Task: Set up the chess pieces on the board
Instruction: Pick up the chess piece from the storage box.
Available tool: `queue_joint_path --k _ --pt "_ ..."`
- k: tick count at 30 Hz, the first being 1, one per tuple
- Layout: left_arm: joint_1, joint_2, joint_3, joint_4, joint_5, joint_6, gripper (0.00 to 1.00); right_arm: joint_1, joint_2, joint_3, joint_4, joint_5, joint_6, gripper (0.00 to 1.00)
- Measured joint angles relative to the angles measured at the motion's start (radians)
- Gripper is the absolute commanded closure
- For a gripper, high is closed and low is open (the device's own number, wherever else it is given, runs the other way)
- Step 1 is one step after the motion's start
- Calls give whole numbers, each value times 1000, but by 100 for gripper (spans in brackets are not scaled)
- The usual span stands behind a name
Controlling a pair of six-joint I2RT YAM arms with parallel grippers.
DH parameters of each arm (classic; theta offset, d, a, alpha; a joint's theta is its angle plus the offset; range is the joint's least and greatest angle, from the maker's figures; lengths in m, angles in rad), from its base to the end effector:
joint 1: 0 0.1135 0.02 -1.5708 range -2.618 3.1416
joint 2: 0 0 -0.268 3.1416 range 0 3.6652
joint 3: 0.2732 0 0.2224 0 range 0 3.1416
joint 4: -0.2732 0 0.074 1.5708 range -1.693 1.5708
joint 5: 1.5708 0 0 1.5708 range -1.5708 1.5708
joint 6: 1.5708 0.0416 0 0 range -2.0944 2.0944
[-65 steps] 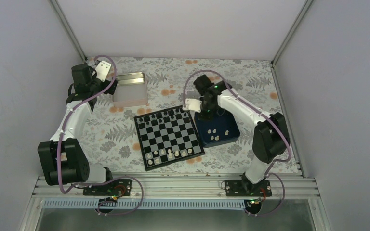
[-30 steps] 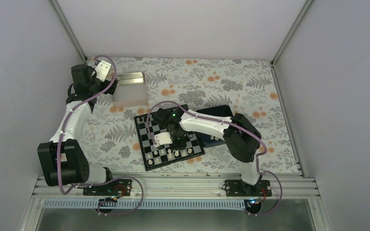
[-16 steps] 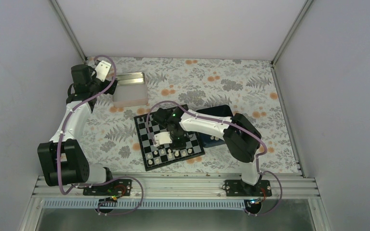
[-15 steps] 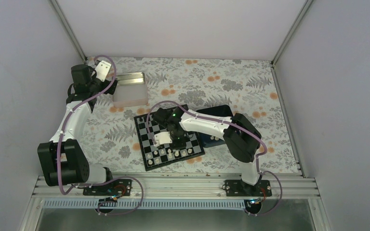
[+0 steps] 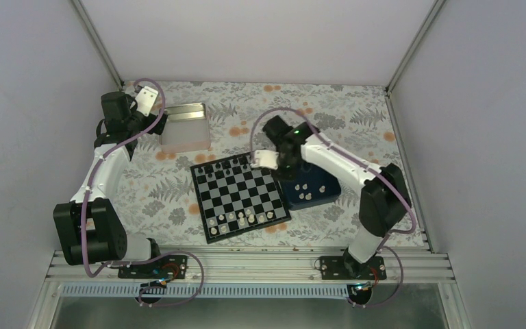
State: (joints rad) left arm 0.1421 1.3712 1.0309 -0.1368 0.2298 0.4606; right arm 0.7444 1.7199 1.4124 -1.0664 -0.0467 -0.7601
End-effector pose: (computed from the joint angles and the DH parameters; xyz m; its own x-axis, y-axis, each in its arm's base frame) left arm 0.2889 0.0318 0.3087 -0.3795 0.3829 -0.8422 0.2580 0.9180 0.3012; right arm 0.2228 0.2079 0.2576 -0.0518 -0.9835 -0.1733 -0.9923 0.0702 -0.1016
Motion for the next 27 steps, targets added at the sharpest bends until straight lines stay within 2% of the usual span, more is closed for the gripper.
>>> queue_joint_path --k 7,14,27 --pt "0 0 0 0 0 0 0 -198 -4 -103 11 19 -21 69" --pt "0 0 0 -1 0 0 0 -215 27 -161 37 19 -26 67" --pt "0 6 1 0 0 0 0 -237 107 -169 94 24 -32 67"
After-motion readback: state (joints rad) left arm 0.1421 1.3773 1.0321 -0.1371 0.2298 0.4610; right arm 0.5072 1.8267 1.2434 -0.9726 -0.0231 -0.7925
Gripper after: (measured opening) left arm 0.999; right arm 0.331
